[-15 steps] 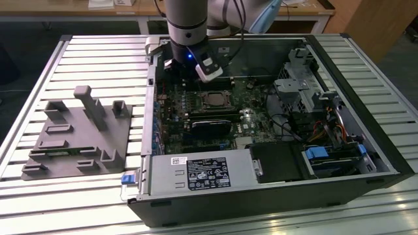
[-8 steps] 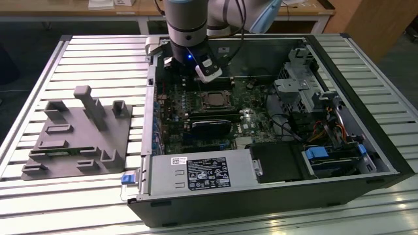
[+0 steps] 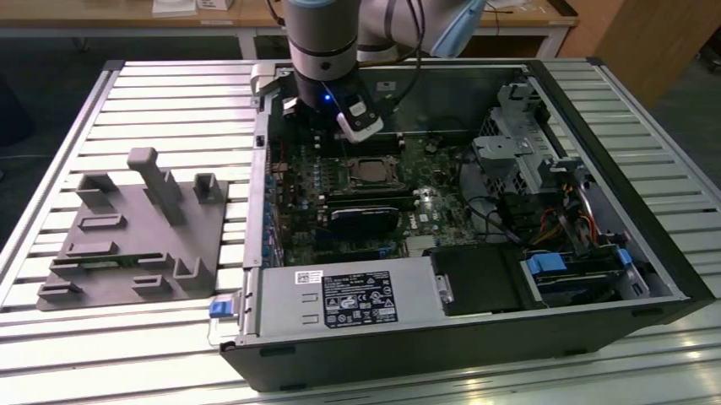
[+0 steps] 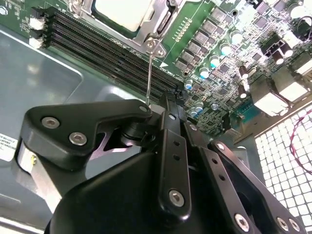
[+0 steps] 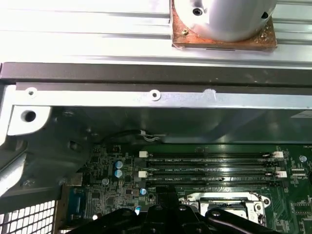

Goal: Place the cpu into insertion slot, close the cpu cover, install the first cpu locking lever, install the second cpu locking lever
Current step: 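Install the first cpu locking lever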

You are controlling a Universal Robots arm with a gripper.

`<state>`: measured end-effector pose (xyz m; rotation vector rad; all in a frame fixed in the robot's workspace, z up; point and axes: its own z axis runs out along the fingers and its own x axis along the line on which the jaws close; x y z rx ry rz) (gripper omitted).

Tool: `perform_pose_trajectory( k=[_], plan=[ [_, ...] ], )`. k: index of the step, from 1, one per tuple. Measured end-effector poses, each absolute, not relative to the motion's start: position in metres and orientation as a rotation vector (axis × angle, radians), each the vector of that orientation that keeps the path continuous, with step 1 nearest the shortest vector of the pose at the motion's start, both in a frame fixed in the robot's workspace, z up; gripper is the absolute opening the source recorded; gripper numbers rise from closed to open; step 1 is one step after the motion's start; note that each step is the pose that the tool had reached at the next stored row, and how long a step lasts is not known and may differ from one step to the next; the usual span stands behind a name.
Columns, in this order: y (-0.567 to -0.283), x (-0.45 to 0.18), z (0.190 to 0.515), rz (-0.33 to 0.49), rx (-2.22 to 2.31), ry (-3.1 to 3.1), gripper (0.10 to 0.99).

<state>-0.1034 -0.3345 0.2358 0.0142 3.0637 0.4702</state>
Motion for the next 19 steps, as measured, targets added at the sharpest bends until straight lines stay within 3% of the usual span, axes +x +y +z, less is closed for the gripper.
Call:
perform_pose_trajectory(
  k=[19],
  plan=[
    [-0.334, -0.061, 0.236, 0.47, 0.015, 3.064, 0.106]
  ],
)
